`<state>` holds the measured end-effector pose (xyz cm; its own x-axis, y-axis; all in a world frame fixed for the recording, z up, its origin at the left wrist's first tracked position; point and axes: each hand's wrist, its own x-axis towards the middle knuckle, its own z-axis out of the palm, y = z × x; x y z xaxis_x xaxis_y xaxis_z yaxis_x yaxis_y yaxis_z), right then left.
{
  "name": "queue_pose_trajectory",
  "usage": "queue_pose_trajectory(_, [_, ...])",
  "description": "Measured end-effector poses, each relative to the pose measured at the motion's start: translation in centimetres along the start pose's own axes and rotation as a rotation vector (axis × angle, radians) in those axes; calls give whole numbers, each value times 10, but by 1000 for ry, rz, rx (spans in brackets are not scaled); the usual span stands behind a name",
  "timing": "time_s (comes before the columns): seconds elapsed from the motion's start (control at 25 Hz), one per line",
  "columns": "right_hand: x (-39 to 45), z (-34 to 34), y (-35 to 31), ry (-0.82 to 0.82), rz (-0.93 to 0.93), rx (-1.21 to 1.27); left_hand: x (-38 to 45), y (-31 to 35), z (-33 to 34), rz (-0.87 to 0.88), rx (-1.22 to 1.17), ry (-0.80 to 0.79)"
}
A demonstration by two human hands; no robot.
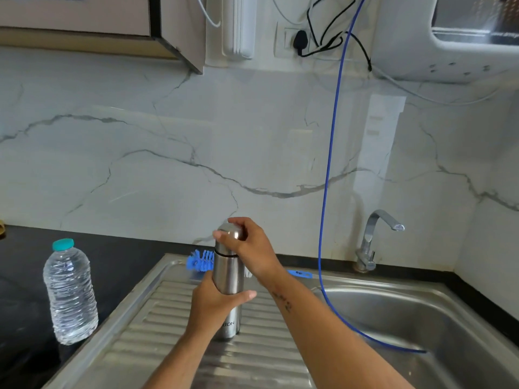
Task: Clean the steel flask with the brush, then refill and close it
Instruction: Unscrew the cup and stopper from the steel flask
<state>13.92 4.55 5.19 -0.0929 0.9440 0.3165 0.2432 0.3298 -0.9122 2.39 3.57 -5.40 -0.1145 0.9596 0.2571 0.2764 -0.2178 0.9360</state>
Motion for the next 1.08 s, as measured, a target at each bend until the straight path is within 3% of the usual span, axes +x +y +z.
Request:
queue_pose_trajectory(0.2, [21, 5, 4, 13, -39, -51, 6, -13, 8, -8, -60, 14])
queue_pose_trajectory(0.52, [31, 6, 16, -50, -150, 137, 12, -17, 6, -23, -136, -43])
queue_pose_trajectory(0.64, [34, 4, 14, -116, -161, 152, 12, -16, 6, -20, -143, -35])
queue_pose_trajectory(0.8, [40, -6, 15, -394, -185, 282, 12, -15, -1, -19, -140, -133])
queue_pose_trajectory(0.88, [39, -7, 17, -427, -191, 304, 11, -13, -3, -8, -123, -140])
queue_pose_trajectory(0.96, [37, -8, 17, -402, -165, 248, 8, -11, -5, -6, -111, -141])
queue_pose_trajectory(1.08, [30, -21, 2, -320, -96, -55, 6, -8, -5, -6, -117, -172])
